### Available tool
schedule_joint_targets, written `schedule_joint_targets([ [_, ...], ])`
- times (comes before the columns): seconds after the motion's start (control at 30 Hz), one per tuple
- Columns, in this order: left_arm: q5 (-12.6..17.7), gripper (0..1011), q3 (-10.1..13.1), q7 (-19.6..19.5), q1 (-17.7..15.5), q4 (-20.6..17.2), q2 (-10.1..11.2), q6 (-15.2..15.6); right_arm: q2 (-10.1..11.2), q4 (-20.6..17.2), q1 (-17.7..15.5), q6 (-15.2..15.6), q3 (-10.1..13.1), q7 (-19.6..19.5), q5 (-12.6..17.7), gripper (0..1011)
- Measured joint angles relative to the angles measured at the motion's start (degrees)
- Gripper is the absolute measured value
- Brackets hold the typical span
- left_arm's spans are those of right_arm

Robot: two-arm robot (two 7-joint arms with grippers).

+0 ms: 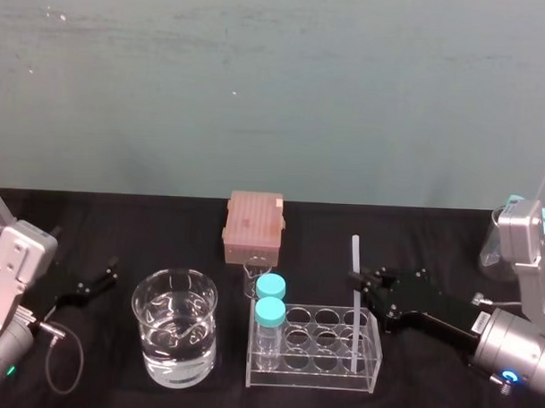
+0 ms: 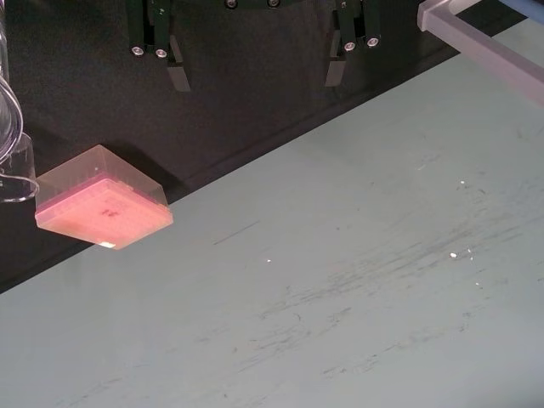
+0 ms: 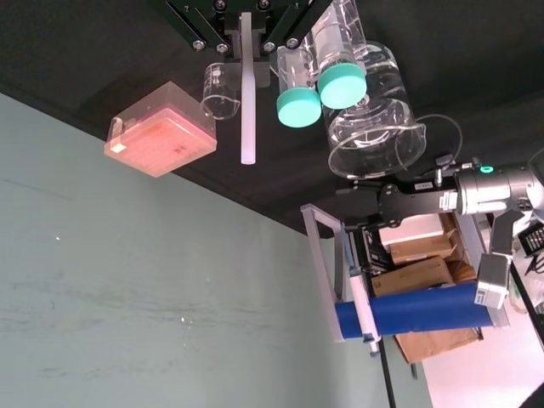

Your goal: Pick up the stirring rod with one hand, then place it down.

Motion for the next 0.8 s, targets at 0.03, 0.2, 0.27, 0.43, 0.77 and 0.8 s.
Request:
schedule_joint_targets([
  [0.03,0.0,1005,0.0,0.0,0.0,0.0,0.0,0.0,0.0,0.1,0.0,0.0,0.0,0.0,-0.1,67],
  [0.2,0.0,1005,0.0,0.0,0.0,0.0,0.0,0.0,-0.3,0.5,0.0,0.0,-0.2,0.0,-0.5,67],
  [0.27,0.0,1005,0.0,0.0,0.0,0.0,0.0,0.0,-0.4,0.7,0.0,0.0,-0.3,0.0,-0.6,67],
  [0.43,0.0,1005,0.0,0.0,0.0,0.0,0.0,0.0,-0.6,1.0,0.1,0.2,-0.3,0.0,-0.9,67],
  [0.77,0.0,1005,0.0,0.0,0.0,0.0,0.0,0.0,-0.5,1.1,-0.1,1.0,-0.2,-0.1,-0.8,67],
  [0.8,0.0,1005,0.0,0.0,0.0,0.0,0.0,0.0,-0.5,1.1,-0.1,1.0,-0.2,-0.1,-0.8,67],
])
